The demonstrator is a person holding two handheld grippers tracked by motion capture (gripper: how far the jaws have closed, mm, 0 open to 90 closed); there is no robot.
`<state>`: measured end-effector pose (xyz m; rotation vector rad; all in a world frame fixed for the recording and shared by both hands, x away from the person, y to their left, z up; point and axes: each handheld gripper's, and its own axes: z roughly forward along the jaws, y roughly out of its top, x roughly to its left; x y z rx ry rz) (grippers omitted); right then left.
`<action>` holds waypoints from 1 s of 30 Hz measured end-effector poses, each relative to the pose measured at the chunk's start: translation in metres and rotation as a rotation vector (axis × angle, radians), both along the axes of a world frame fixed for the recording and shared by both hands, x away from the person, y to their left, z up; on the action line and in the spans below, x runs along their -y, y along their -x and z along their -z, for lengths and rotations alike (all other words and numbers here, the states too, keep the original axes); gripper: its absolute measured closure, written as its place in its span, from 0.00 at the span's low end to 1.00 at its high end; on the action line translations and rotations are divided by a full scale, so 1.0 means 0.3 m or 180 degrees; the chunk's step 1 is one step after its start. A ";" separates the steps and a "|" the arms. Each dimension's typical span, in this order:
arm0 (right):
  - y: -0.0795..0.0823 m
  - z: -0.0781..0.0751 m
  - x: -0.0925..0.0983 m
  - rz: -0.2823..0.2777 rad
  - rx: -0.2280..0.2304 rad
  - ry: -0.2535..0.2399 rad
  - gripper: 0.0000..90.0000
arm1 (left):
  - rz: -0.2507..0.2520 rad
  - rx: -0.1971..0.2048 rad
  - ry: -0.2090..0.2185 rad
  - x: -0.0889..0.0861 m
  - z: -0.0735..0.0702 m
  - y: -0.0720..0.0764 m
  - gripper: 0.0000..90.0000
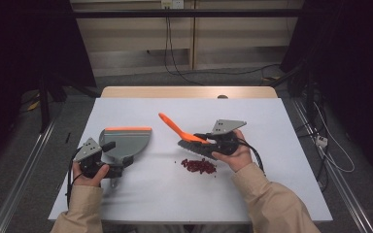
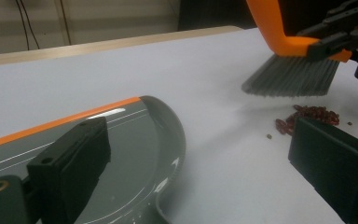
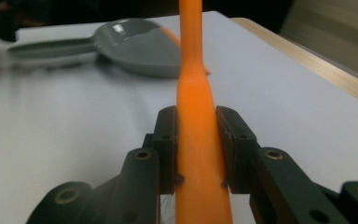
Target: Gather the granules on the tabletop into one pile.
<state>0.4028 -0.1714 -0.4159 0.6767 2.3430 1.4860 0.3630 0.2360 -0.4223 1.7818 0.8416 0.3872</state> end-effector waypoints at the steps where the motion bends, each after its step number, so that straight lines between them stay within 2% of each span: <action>1: 0.000 -0.005 0.000 0.0079 -0.0028 -0.0039 0.79 | -0.0002 -0.0003 0.0002 0.000 0.000 0.000 0.06; 3: 0.002 -0.016 -0.002 0.0293 -0.0099 -0.0182 0.79 | 0.0000 -0.0006 -0.0001 0.000 0.001 -0.001 0.06; 6: 0.013 -0.037 -0.019 0.0696 -0.0327 -0.0378 0.79 | -0.0001 -0.0006 -0.0003 0.001 0.002 -0.002 0.06; 8: 0.025 -0.045 -0.046 0.0831 -0.0351 -0.0461 0.79 | 0.0003 -0.0002 -0.0006 0.002 0.002 -0.002 0.06; 11: 0.043 -0.045 -0.098 0.1006 -0.0492 -0.0603 0.79 | 0.0010 -0.0002 -0.0001 0.004 0.002 -0.002 0.06; 14: 0.057 -0.035 -0.160 0.1121 -0.0625 -0.0727 0.79 | 0.0003 0.0001 0.0011 0.002 0.000 0.000 0.06; 19: 0.077 0.010 -0.269 0.1111 -0.0877 -0.0859 0.79 | -0.0005 0.0017 0.0019 -0.002 -0.002 0.001 0.06; 21: 0.084 0.030 -0.305 0.1097 -0.0899 -0.0851 0.79 | -0.0002 0.0017 0.0015 -0.004 -0.003 0.002 0.06; 25: 0.089 0.074 -0.336 0.1204 -0.1014 -0.0696 0.79 | -0.0003 0.0027 0.0028 -0.005 -0.004 0.003 0.06; 26: 0.092 0.078 -0.331 0.1269 -0.0979 -0.0675 0.80 | -0.0005 0.0023 0.0022 -0.006 -0.005 0.003 0.06; 28: 0.092 0.077 -0.306 0.1391 -0.1106 -0.0704 0.80 | -0.0013 0.0026 0.0030 -0.009 -0.005 0.003 0.06; 30: 0.098 0.074 -0.279 0.1494 -0.1169 -0.0698 0.80 | -0.0018 0.0026 0.0037 -0.010 -0.006 0.003 0.06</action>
